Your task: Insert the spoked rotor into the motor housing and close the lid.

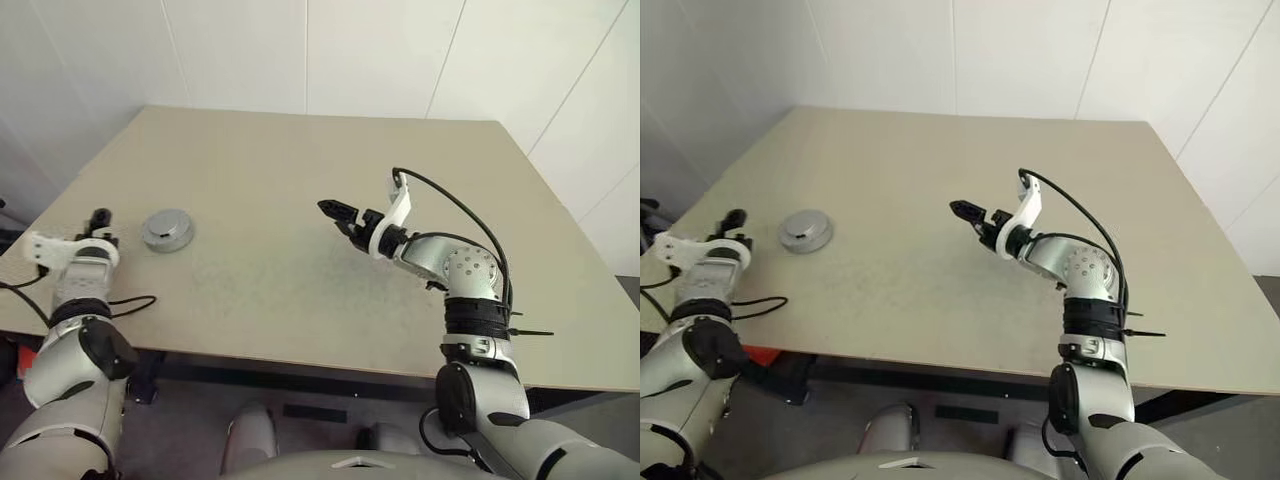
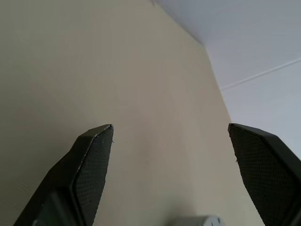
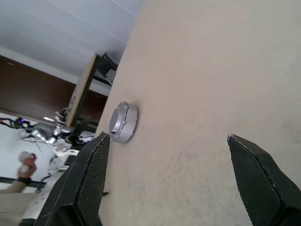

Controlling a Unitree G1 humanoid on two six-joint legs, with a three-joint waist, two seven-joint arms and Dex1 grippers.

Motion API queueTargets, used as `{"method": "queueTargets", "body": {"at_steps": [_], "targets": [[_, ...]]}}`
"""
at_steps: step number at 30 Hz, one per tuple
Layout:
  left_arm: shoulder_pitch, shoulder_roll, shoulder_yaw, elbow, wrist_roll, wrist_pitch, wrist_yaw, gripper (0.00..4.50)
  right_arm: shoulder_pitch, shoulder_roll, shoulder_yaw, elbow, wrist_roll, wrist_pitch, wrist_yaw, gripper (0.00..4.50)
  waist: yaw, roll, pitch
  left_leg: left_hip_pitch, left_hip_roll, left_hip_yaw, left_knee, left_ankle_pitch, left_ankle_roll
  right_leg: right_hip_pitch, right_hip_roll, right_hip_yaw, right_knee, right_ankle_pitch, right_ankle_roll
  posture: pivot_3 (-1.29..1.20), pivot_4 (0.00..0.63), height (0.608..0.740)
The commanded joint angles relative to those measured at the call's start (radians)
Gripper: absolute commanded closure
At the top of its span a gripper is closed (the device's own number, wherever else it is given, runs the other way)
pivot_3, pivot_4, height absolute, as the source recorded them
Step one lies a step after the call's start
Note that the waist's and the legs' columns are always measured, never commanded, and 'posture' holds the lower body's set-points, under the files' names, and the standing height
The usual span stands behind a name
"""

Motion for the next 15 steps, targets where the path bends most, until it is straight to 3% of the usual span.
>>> {"method": "queueTargets", "body": {"at_steps": [1, 7, 10, 15], "targets": [[-0.056, 0.051, -0.04, -0.018, 0.045, -0.044, -0.012, 0.35, 0.005, -0.036, 0.092, -0.079, -0.123, -0.144, 0.123, 0.0, 0.007, 0.0, 0.0, 0.0, 0.0, 0.0, 0.0, 0.0, 0.0, 0.0, 0.0, 0.0, 0.0, 0.0, 0.0, 0.0, 0.0, 0.74], [-0.208, 0.005, -0.254, -0.112, 0.218, -0.128, -0.134, 0.35, 0.045, -0.168, 0.193, -0.077, -0.379, -0.479, 0.314, 0.0, 0.047, -0.004, 0.0, 0.0, -0.001, 0.0, 0.002, -0.001, 0.002, 0.005, -0.002, 0.0, -0.001, 0.0, 0.0, 0.0, 0.0, 0.74], [-0.255, -0.06, -0.397, -0.224, 0.263, -0.074, -0.366, 0.35, 0.069, -0.28, 0.192, -0.102, -0.403, -0.516, 0.46, 0.0, 0.054, -0.004, 0.001, -0.001, -0.003, 0.0, 0.002, -0.001, 0.002, 0.006, -0.003, 0.001, -0.001, 0.0, 0.0, 0.0, 0.0, 0.74], [-0.21, -0.157, -0.632, -0.356, 0.361, -0.027, -0.648, 0.35, 0.109, -0.451, 0.209, -0.065, -0.544, -0.662, 0.571, 0.0, 0.048, -0.004, 0.001, 0.001, -0.007, 0.001, 0.005, -0.001, 0.002, 0.007, -0.006, 0.002, 0.0, 0.005, -0.009, 0.0, 0.0, 0.74]]}}
